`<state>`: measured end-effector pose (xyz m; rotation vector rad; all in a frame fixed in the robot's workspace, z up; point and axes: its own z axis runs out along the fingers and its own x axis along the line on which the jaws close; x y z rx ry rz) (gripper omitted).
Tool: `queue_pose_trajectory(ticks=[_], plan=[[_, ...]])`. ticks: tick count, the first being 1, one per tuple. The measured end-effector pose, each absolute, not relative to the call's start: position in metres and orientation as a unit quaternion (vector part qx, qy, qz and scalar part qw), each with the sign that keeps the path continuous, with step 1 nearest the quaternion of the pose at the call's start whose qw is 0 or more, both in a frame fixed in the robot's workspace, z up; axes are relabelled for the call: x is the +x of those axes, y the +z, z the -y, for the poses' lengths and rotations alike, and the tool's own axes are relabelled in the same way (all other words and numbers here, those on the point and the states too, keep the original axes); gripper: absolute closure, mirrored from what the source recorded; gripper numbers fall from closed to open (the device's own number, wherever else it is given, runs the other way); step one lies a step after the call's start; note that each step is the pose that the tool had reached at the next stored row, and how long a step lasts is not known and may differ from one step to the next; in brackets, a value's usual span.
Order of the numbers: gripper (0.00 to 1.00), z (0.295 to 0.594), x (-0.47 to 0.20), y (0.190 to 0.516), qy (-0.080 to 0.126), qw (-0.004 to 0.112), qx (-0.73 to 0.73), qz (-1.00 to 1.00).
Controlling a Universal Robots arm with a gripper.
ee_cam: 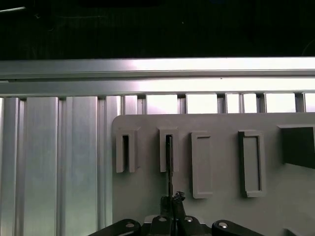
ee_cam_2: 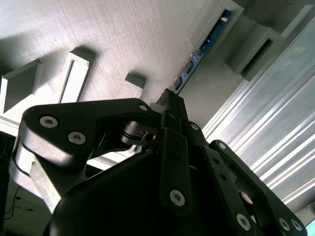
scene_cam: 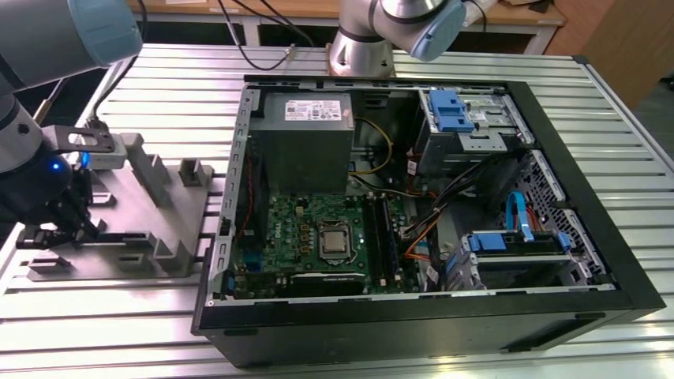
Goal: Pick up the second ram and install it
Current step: 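Pick up the second ram and move it above second insertion slot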
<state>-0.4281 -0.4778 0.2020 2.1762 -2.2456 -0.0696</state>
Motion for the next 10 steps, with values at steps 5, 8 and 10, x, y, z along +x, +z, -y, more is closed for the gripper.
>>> queue_pose_trajectory(ticks=[5,8,10], plan=[[0.89,0.4779,-0.4281,0.2022,-0.022,0.007,0.697,0.717],[0.89,0.4779,-0.4280,0.2066,-0.022,0.007,0.697,0.717],[0.89,0.4779,-0.4281,0.2107,-0.022,0.007,0.697,0.717]])
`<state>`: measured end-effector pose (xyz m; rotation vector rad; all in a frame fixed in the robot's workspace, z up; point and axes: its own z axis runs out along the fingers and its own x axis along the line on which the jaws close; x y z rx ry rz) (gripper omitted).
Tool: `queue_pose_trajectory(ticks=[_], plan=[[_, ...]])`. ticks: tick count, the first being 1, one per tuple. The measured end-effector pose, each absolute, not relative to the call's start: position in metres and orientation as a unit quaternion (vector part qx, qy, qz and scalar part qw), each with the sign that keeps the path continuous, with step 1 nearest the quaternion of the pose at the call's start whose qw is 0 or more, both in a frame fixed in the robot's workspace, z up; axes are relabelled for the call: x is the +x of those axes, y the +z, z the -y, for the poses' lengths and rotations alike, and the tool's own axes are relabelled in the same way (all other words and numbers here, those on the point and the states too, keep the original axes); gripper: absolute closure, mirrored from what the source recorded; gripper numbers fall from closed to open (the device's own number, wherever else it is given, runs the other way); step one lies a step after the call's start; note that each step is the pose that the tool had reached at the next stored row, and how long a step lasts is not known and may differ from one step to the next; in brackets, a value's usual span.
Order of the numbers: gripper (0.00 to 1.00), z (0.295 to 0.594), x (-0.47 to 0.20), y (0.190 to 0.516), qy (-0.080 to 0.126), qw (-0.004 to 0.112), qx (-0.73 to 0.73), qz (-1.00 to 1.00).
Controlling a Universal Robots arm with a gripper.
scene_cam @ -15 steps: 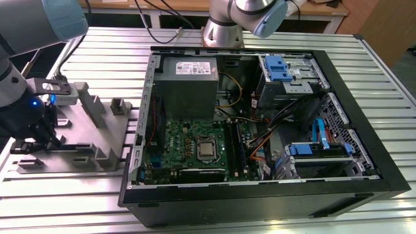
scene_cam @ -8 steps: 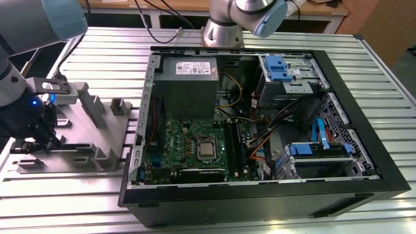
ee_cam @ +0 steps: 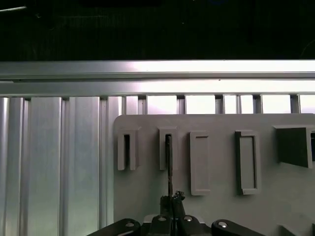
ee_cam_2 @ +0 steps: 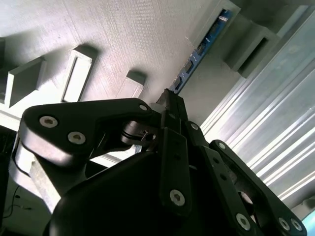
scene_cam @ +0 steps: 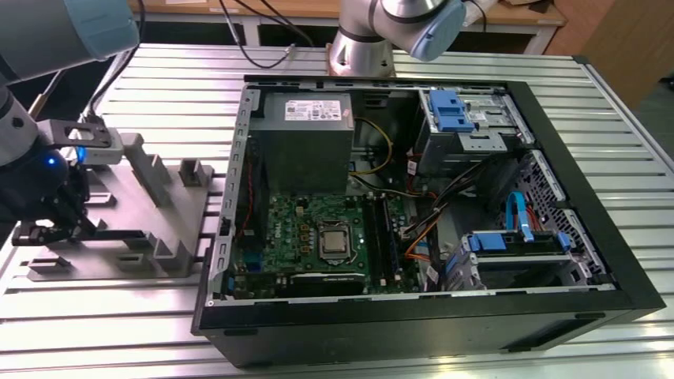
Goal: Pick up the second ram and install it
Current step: 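Pick up the second ram and move it above second insertion slot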
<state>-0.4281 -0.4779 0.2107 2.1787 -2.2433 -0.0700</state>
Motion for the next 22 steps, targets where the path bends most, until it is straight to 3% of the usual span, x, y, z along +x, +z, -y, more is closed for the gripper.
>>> queue_pose_trajectory(ticks=[22], plan=[[0.89,0.478,-0.428,0.276,-0.022,0.007,0.697,0.717]])
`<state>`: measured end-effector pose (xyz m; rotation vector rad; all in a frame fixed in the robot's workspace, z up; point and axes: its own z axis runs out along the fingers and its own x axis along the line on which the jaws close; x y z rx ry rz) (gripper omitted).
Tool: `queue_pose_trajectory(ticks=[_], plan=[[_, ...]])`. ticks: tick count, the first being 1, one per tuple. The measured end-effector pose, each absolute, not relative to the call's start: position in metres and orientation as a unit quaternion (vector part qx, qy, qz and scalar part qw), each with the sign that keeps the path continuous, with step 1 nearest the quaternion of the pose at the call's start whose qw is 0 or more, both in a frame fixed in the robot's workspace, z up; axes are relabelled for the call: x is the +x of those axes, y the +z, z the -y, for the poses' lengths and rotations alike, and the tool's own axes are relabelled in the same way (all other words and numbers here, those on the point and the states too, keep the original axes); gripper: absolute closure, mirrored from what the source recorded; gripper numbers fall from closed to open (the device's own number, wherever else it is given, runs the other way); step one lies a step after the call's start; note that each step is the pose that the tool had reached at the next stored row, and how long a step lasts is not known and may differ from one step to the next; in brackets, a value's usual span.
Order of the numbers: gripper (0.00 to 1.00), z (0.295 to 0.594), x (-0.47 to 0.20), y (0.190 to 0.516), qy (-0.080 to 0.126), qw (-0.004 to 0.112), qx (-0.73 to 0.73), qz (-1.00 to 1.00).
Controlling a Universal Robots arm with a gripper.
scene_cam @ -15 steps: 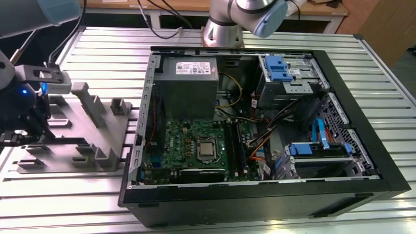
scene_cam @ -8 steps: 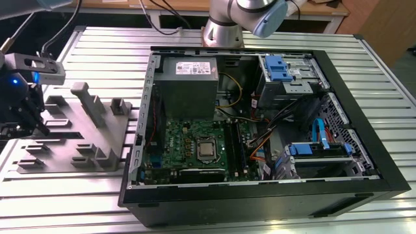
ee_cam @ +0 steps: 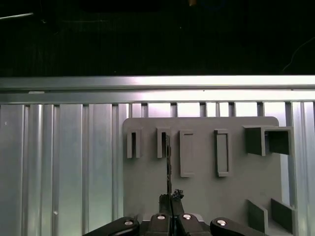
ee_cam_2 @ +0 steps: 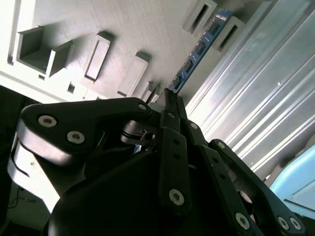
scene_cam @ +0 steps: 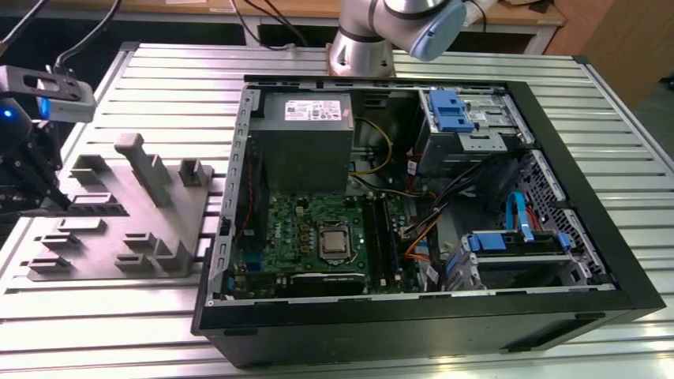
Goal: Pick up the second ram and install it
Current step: 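Pick up the second ram and move it above second insertion slot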
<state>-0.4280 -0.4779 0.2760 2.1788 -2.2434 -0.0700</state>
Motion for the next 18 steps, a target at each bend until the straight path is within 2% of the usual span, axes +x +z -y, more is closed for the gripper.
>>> queue_pose_trajectory(ticks=[18], plan=[[0.89,0.478,-0.428,0.320,-0.022,0.007,0.697,0.717]])
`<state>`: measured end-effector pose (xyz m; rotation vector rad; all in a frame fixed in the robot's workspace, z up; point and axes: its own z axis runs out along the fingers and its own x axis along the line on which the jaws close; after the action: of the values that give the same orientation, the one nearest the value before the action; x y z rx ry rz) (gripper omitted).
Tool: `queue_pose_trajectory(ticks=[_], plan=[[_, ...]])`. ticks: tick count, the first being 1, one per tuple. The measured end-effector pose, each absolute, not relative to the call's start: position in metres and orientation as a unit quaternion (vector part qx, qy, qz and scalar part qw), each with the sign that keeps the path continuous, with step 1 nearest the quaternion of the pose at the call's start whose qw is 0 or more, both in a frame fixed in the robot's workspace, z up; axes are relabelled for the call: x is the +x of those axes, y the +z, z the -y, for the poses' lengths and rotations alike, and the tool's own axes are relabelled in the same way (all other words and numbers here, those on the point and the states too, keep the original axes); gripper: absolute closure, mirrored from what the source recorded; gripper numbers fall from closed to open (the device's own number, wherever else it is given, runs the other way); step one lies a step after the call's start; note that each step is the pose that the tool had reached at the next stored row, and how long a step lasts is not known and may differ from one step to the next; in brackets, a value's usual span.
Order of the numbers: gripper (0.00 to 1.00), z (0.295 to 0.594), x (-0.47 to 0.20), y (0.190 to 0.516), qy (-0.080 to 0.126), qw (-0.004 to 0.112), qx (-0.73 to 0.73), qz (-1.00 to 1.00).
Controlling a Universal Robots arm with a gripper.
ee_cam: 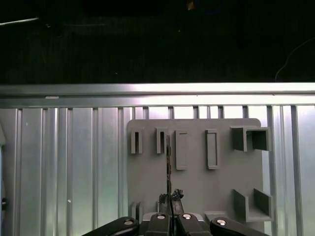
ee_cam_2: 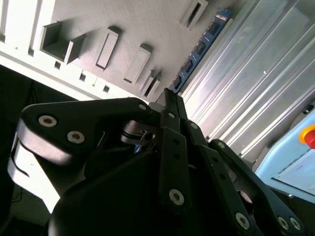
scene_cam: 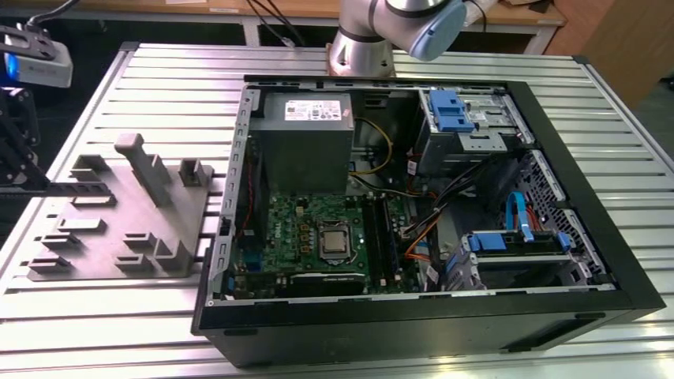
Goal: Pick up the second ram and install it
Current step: 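Pick up the second ram and move it above second insertion slot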
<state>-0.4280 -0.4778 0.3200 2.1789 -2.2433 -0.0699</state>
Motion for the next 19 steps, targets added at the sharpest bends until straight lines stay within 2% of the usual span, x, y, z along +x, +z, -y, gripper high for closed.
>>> queue_pose_trajectory(ticks=[19], plan=[[0.89,0.477,-0.428,0.369,-0.024,0.005,0.697,0.717]])
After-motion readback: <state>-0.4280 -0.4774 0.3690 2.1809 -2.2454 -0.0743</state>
